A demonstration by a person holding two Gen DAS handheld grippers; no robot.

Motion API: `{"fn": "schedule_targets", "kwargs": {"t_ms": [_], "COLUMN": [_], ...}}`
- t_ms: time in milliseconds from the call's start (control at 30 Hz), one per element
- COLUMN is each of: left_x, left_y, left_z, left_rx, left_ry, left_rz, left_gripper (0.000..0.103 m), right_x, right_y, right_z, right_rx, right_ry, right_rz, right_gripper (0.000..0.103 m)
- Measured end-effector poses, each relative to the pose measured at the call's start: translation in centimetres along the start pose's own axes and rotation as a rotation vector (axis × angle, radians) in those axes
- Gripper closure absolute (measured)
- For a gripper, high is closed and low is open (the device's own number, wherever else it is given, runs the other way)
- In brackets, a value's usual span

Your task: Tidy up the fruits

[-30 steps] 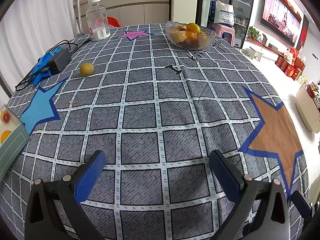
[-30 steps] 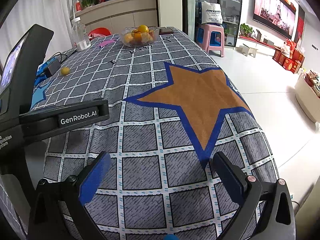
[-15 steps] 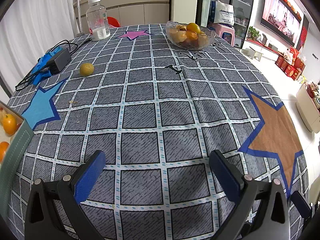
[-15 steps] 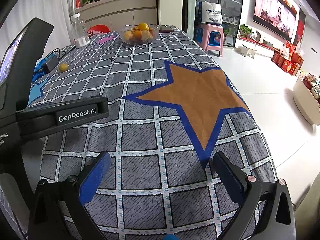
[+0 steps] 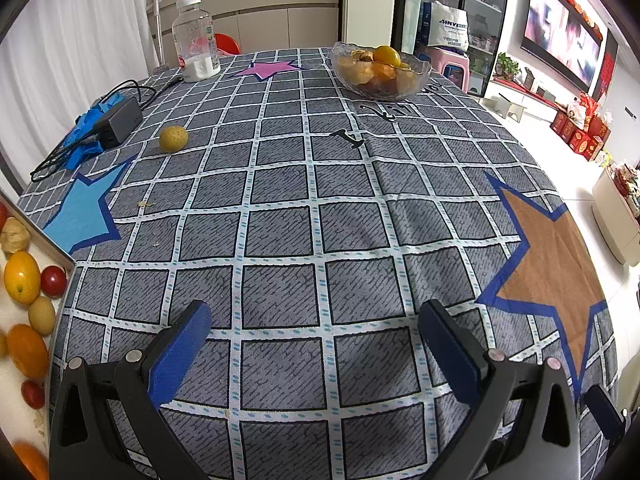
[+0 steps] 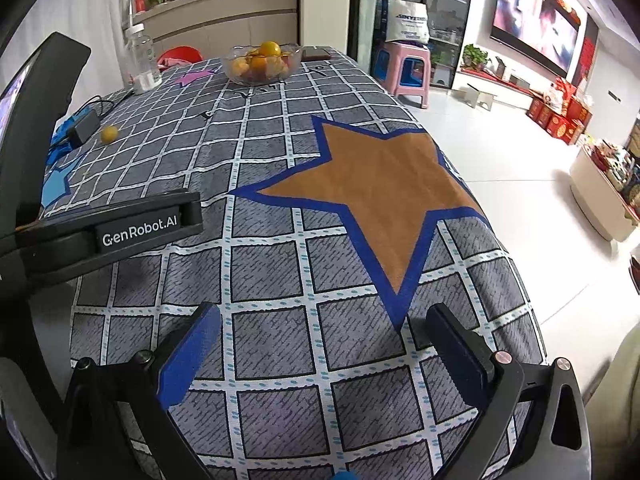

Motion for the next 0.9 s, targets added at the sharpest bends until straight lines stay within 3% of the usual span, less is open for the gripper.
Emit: {"fn": "schedule_targets", "kwargs": {"t_ms": [900], "left_x": [-0.02], "left_y": [-0.01], "left_z": [-0.08], "left_rx": [-0.001], "left_ry": [-0.001], "left_rz": [0.000], "left_gripper": [0.000], "right_x": [0.03], "right_y": [0.06], "right_z": [0.17], "right_rx": [-0.009], "right_ry": [-0.012], "right_rz": [0.003], "right_gripper": [0.000]}}
Point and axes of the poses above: each gripper's, at about its wrist camera, not at the fingertips, and x roughly against the way its jaws point, z to its right, y to its underside, the point moved 3 cm from there along -x, roughly the way its jaws point, and after that the axes turned 6 degrees about -x, right-handed, at the moved point
